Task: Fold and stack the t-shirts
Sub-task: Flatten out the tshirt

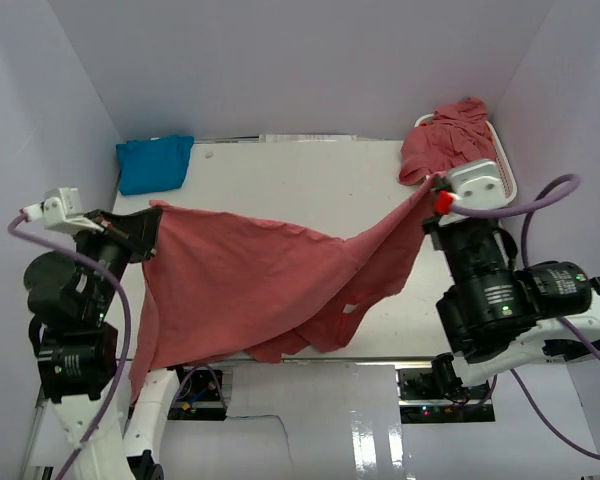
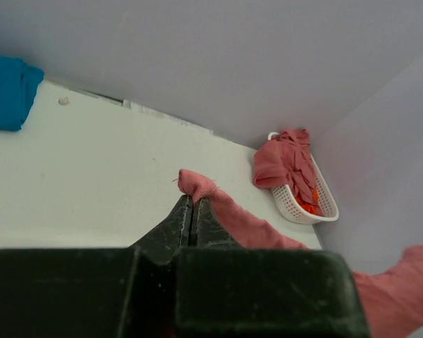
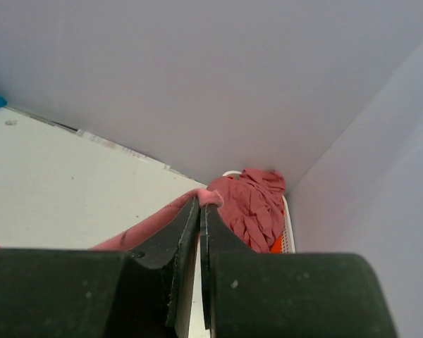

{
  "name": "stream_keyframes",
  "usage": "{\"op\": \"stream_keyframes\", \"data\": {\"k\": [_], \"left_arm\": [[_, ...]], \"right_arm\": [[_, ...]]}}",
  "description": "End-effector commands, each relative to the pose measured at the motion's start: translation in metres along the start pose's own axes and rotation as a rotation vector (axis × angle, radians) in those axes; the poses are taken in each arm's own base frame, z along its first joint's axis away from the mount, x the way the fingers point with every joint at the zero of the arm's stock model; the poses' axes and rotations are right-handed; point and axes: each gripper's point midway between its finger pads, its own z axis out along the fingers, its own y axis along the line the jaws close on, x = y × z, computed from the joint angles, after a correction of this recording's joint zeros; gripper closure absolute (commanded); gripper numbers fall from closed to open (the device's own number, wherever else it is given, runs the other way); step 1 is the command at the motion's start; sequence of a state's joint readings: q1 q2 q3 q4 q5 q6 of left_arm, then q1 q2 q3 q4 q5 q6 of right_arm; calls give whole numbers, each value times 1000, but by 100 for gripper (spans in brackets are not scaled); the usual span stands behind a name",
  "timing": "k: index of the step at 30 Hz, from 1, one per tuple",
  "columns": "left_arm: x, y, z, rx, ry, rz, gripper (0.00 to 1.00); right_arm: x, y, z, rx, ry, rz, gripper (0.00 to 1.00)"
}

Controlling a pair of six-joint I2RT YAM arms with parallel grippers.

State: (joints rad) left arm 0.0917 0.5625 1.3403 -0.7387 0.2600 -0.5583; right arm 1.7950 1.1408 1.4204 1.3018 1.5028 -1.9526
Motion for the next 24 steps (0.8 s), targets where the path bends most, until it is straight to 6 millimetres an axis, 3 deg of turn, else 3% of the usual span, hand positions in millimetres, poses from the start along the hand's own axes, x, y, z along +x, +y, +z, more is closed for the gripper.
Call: {"op": "stream_keyframes", "data": {"k": [1,5,7,8,10,12,13,15,24], "left_arm": [[4,9,31,18,7,20,100],[18,18,48,33,38,10,100],[23,21,53,37,51,16,100],[23,21,53,40,53,21,100],[21,21,51,41,43,42,100],[22,21,50,41,44,54,100],[22,21,49,41,44,58,100],[23,23,49,35,48,62,100],[30,28,44,19,59,82,100]], "right_arm": [[30,-46,1,83,11,409,92],[49,-75,-1,93,2,440,92],[55,-73,-2,95,-10,386,92],[62,-85,-3,101,-13,411,92],[73,-88,-4,71,-3,434,92],[81,-74,-6,54,-9,390,92],[78,-63,-6,39,-25,446,92],[76,-46,-7,17,-42,397,92],[52,-37,-9,-56,-110,467,92]]}}
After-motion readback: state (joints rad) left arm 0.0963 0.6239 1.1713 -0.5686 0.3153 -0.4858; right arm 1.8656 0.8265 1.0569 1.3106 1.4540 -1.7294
